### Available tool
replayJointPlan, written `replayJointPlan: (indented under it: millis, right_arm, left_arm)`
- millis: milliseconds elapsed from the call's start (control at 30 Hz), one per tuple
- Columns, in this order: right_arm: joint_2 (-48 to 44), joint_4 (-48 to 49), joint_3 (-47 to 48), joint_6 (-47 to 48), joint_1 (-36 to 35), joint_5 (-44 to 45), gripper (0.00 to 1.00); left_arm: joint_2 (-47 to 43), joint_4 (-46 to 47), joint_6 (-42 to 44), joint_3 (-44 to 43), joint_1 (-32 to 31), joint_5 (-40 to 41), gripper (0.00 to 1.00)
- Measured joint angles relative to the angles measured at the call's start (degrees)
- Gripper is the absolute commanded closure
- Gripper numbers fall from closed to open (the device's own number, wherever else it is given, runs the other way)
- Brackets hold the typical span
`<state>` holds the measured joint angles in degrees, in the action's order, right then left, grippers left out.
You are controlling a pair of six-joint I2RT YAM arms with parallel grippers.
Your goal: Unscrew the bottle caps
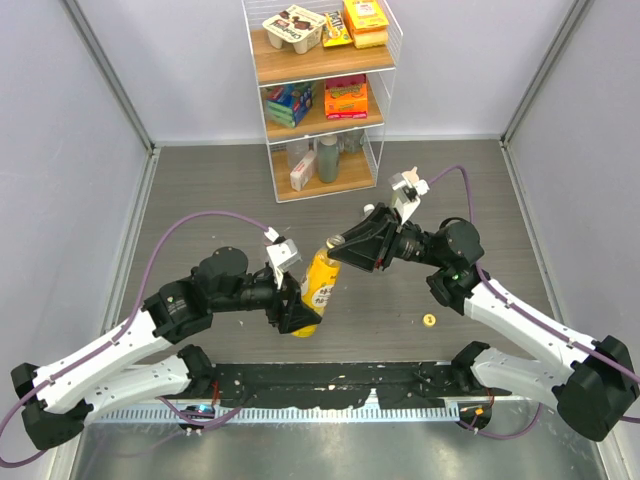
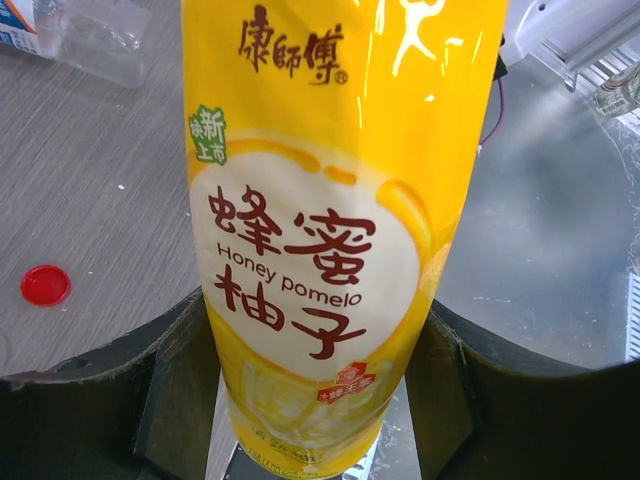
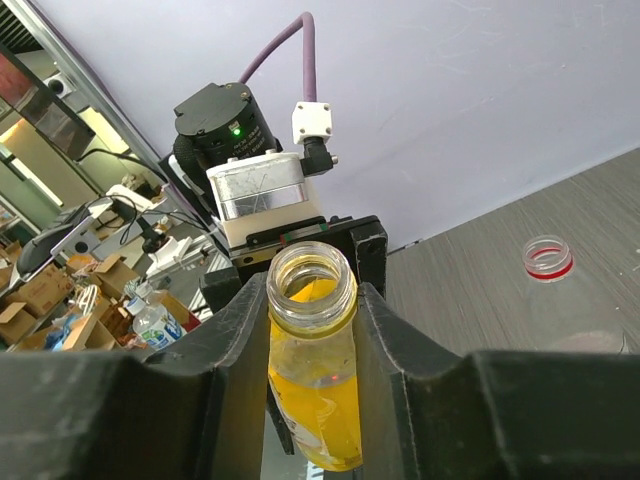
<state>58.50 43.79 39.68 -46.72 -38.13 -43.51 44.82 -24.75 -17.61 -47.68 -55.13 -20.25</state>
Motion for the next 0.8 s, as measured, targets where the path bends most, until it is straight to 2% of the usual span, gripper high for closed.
replayJointPlan:
  millis: [300,367,400,433,500,533,633,667,800]
  right_arm:
    - [-1.4,-2.8,0.3,3.1,-0.2,1.0,0.98]
    - [-1.7,-3.3,0.3,3.8,-0.2,1.1,0.99]
    - [-1.9,-3.6,0.3,4.1,-0.2,1.2,0.98]
    - [-2.1,-3.8,0.3,4.4,-0.3,1.3,0.98]
    - [-2.4,-4.4,0.3,4.7,-0.3,1.5,0.99]
    - [-2.5,-4.7,0.3,4.9,-0.3,1.5,0.99]
    - [-2.7,-5.8,0.3,5.6,-0.4,1.5,0.99]
    - [-2.7,-6.4,0.3,5.7,-0.4,1.6,0.99]
    - [-2.7,-9.8,0.3,6.2,-0.8,1.4,0.99]
  left_arm:
    - [-1.2,-0.7,0.0,0.1,0.0,0.5,0.99]
    - [-1.6,-0.8,0.0,0.1,0.0,0.6,0.94]
    - [-1.7,-0.9,0.0,0.1,0.0,0.7,0.87]
    - [-1.7,-0.9,0.0,0.1,0.0,0.7,0.73]
    - [-1.8,-1.0,0.0,0.2,0.0,0.9,0.40]
    - [-1.8,-1.2,0.0,0.2,0.0,1.0,0.29]
    - [-1.8,-1.7,0.1,0.2,0.0,1.3,0.11]
    - [-1.9,-1.8,0.5,0.2,0.0,1.3,0.01]
    - [-2.7,-1.7,1.2,0.1,0.0,2.3,0.00]
